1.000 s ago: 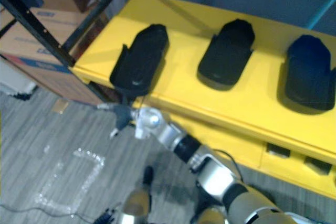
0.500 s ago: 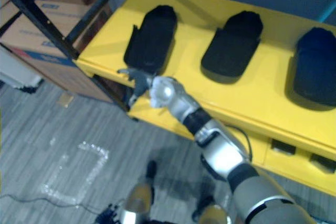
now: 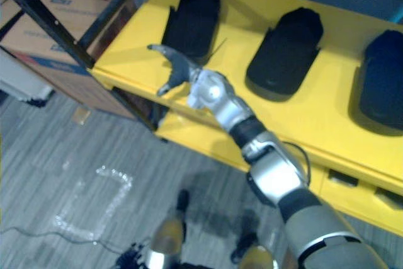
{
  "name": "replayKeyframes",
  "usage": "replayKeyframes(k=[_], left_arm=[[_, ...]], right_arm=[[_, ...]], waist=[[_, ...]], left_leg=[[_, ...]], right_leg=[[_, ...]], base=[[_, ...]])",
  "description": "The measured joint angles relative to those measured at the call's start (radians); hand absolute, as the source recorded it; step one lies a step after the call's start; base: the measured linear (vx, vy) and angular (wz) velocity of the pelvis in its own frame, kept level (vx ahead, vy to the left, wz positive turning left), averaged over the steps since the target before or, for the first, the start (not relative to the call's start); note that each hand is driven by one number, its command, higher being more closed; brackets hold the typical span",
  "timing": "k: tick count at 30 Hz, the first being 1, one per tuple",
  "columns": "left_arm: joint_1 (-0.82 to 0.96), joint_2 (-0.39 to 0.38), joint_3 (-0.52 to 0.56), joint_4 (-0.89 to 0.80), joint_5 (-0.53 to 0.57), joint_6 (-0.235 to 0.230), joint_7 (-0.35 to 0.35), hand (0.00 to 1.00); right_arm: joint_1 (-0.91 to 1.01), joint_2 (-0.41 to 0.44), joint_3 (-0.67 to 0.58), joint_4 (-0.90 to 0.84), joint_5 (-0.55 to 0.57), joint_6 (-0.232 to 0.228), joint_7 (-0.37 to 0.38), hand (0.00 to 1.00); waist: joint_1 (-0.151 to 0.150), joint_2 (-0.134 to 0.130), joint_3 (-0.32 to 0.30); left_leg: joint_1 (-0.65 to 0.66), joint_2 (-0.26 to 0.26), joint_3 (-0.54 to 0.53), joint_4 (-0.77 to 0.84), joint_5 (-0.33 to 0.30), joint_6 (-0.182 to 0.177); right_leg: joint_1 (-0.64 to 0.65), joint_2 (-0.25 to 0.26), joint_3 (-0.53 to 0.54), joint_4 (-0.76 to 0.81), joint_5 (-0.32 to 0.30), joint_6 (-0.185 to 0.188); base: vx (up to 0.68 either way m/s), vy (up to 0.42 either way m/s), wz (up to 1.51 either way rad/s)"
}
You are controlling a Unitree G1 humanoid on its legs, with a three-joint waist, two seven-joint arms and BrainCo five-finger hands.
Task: Walk over and take plastic housings, then place them on the shelf
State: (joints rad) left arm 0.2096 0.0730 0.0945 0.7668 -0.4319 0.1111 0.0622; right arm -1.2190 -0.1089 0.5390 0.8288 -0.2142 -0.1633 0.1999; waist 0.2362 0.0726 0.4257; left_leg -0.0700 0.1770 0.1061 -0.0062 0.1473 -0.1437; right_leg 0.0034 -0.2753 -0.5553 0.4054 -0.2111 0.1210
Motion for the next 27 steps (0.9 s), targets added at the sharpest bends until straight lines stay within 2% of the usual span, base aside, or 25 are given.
replayKeyframes(k=[2, 5, 7, 9, 11, 13, 16, 17, 18, 21, 23, 27], left_arm=[[0.0, 0.0, 0.001, 0.0, 0.002, -0.001, -0.005, 0.0], [0.0, -0.001, 0.002, 0.002, 0.002, -0.003, -0.007, 0.0], [-0.002, -0.001, 0.003, 0.002, 0.01, -0.004, -0.008, 0.0], [-0.002, -0.001, 0.004, 0.003, 0.01, -0.006, -0.01, 0.0], [-0.002, -0.001, 0.005, 0.006, 0.01, -0.007, -0.013, 0.0], [-0.002, -0.001, 0.009, 0.018, 0.01, -0.008, -0.013, 0.0], [-0.002, 0.008, 0.011, 0.039, 0.01, -0.013, -0.011, 0.0], [-0.002, 0.01, 0.011, 0.04, 0.01, -0.015, -0.006, 0.0], [0.0, 0.014, 0.011, 0.04, 0.01, -0.016, -0.003, 0.0], [0.0, 0.017, 0.009, 0.042, 0.01, -0.016, 0.003, 0.0], [-0.001, 0.018, 0.003, 0.041, 0.01, -0.016, 0.004, 0.0], [-0.001, 0.018, 0.001, 0.05, 0.009, -0.017, 0.014, 0.0]], right_arm=[[0.003, 0.011, 0.019, -0.017, 0.0, -0.014, 0.005, 0.0], [0.018, 0.034, 0.049, -0.072, 0.009, -0.022, 0.077, 0.0], [0.044, 0.038, 0.12, -0.155, 0.048, -0.015, 0.169, 0.0], [0.06, 0.048, 0.169, -0.215, 0.09, -0.003, 0.219, 0.0], [0.075, 0.063, 0.186, -0.278, 0.115, 0.015, 0.231, 0.0], [0.079, 0.07, 0.18, -0.333, 0.129, 0.022, 0.201, 0.0], [0.078, 0.089, 0.062, -0.401, 0.13, 0.031, 0.077, 0.0], [0.076, 0.098, -0.002, -0.401, 0.12, 0.044, 0.013, 0.0], [0.071, 0.095, -0.062, -0.394, 0.104, 0.068, -0.039, 0.0], [0.065, 0.059, -0.15, -0.331, 0.08, 0.122, -0.111, 0.0], [0.065, 0.022, -0.183, -0.266, 0.058, 0.14, -0.15, 0.0], [0.065, -0.026, -0.21, -0.209, 0.008, 0.142, -0.243, 0.0]], waist=[[0.0, 0.0, 0.0], [0.0, 0.0, 0.0], [-0.002, 0.0, 0.0], [-0.002, -0.001, 0.0], [-0.002, -0.002, -0.001], [-0.003, -0.004, -0.002], [-0.006, -0.027, -0.014], [-0.006, -0.036, -0.019], [-0.006, -0.042, -0.022], [-0.006, -0.046, -0.025], [-0.011, -0.049, -0.026], [-0.024, -0.05, -0.026]], left_leg=[[0.002, 0.003, 0.003, 0.001, -0.001, 0.0], [0.002, 0.008, 0.007, 0.012, -0.008, -0.001], [0.002, 0.011, 0.009, 0.012, -0.009, -0.001], [0.003, 0.014, 0.01, 0.011, -0.009, -0.002], [0.011, 0.017, 0.012, 0.006, -0.008, -0.003], [0.039, 0.016, 0.016, -0.012, -0.005, -0.006], [0.052, 0.019, 0.024, -0.026, -0.002, -0.011], [0.052, 0.022, 0.028, -0.029, -0.001, -0.012], [0.055, 0.022, 0.032, -0.036, 0.002, -0.015], [0.069, 0.021, 0.045, -0.04, 0.002, -0.016], [0.072, 0.022, 0.047, -0.039, 0.002, -0.016], [0.073, 0.023, 0.047, -0.039, 0.003, -0.015]], right_leg=[[0.0, 0.003, 0.003, 0.0, 0.0, -0.001], [0.001, 0.007, 0.008, 0.0, -0.001, -0.002], [0.001, 0.01, 0.009, -0.002, -0.001, -0.003], [0.002, 0.015, 0.009, -0.006, 0.001, -0.005], [0.008, 0.017, 0.009, -0.01, 0.002, -0.007], [0.031, 0.019, 0.009, -0.019, 0.003, -0.005], [0.038, 0.028, 0.012, -0.037, 0.011, -0.005], [0.038, 0.033, 0.014, -0.049, 0.017, -0.005], [0.039, 0.035, 0.016, -0.055, 0.023, -0.004], [0.055, 0.043, 0.027, -0.08, 0.045, -0.001], [0.062, 0.048, 0.029, -0.096, 0.055, 0.0], [0.065, 0.05, 0.03, -0.102, 0.061, -0.001]], base=[[0.0, -0.019, -0.07], [-0.01, -0.011, -0.05], [-0.01, -0.004, -0.02], [0.0, 0.0, 0.0], [0.0, 0.0, 0.0], [0.01, -0.002, -0.02], [0.02, -0.006, -0.07], [0.02, 0.001, -0.07], [0.01, 0.01, -0.08], [0.01, 0.022, -0.11], [-0.01, 0.025, -0.07], [0.0, 0.0, 0.0]])
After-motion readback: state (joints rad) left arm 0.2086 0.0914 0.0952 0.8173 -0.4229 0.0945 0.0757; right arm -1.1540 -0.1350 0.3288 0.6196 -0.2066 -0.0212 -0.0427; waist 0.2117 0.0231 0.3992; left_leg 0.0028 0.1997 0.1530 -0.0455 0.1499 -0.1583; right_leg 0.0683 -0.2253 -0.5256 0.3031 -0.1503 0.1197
